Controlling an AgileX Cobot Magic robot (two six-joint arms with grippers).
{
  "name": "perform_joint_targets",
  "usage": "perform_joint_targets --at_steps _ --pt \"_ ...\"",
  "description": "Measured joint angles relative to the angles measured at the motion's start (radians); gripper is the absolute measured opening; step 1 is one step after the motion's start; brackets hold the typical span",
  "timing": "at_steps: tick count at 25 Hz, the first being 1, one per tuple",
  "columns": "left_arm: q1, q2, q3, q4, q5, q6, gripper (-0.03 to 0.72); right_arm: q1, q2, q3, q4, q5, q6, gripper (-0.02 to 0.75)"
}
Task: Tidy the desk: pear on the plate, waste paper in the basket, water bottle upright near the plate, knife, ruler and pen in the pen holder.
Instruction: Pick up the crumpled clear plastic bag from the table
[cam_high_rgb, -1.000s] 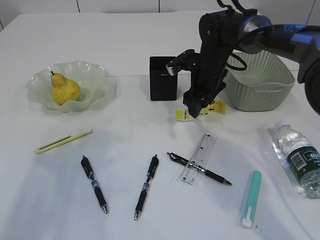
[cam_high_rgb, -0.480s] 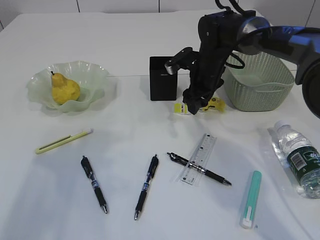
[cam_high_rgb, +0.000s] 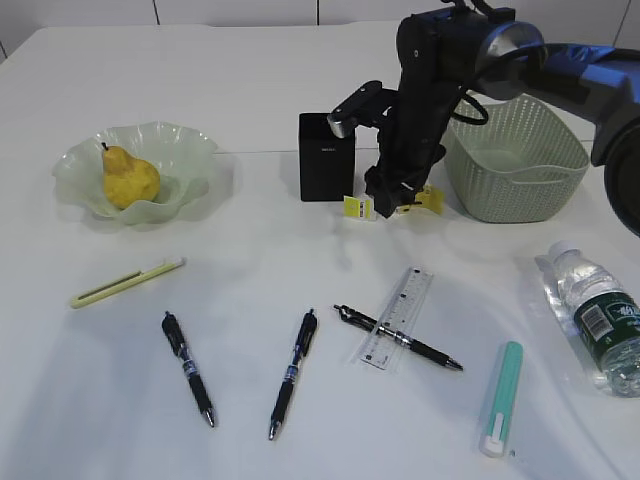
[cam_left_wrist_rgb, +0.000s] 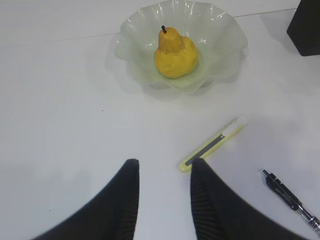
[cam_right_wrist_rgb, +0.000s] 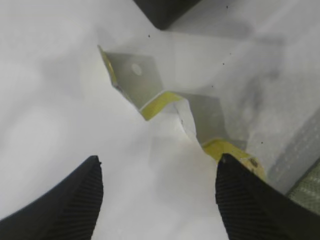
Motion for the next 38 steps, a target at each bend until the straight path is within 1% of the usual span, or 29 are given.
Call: perform_joint_targets --at_steps 8,19,23,38 --pt "0.000 0.000 0.000 0.000 0.004 0.000 0.239 0.000 0.000 0.000 -0.004 0.017 -0.009 0.552" --pt "0.000 0.000 0.000 0.000 0.010 0.000 0.239 0.000 0.000 0.000 -0.013 -0.059 -0.085 0.552" --pt "0.000 0.000 0.000 0.000 0.010 0.000 0.239 0.000 0.000 0.000 -0.035 -0.092 -0.093 0.552" --pt "0.000 0.000 0.000 0.000 0.013 0.000 0.239 0.000 0.018 0.000 -0.044 -0.102 -0.107 0.552"
